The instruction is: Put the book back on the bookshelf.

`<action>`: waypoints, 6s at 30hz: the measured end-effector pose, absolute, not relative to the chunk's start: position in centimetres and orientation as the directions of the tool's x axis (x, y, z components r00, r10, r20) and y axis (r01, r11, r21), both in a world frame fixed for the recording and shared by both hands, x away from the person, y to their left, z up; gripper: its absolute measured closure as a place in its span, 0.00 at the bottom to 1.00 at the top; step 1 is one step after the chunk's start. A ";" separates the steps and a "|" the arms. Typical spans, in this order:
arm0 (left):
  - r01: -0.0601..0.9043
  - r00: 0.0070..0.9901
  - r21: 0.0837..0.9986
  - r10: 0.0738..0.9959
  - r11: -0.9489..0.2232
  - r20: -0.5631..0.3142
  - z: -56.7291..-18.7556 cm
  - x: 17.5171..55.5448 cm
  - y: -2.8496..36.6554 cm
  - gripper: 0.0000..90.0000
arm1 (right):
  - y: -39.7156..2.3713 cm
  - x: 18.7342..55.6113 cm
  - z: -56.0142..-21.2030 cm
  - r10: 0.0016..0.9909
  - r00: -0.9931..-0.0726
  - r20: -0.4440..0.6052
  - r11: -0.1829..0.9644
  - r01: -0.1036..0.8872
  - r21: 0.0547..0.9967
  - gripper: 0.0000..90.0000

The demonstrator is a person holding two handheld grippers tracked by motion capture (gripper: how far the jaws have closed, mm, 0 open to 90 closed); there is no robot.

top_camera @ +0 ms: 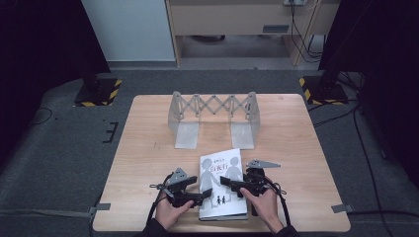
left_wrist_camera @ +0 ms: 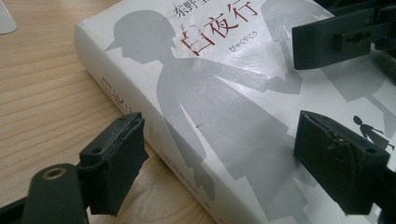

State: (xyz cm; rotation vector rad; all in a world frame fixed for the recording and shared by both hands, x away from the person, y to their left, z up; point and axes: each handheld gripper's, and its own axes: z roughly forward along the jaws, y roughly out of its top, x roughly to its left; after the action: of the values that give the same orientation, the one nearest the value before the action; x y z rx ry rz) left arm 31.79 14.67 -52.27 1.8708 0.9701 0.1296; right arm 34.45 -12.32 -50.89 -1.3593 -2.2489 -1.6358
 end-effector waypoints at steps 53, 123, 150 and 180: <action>0.651 0.686 0.757 0.473 -0.060 -0.553 -53.9 33.6 15.1 0.00 | -14.2 34.0 -48.5 0.419 -0.688 0.593 -0.049 0.635 0.771 0.92; 0.742 0.507 0.663 0.567 0.097 -0.650 -55.1 33.2 14.4 0.18 | -16.4 34.2 -52.5 0.678 -0.601 0.422 0.090 0.638 0.765 0.49; 0.633 0.597 0.758 0.526 0.155 -0.606 -52.2 33.1 15.0 0.37 | -17.3 33.9 -50.9 0.624 -0.644 0.442 -0.025 0.549 0.835 0.68; 0.612 0.576 0.738 0.479 0.285 -0.663 -52.1 34.3 13.1 0.45 | -17.1 33.7 -50.6 0.592 -0.673 0.442 -0.031 0.529 0.848 0.68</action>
State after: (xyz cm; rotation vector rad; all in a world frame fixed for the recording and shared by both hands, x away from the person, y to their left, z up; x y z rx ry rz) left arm 34.29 13.14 -52.15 1.3491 1.0368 -0.1148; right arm 33.71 -17.10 -50.55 -1.2889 -2.2225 -1.8986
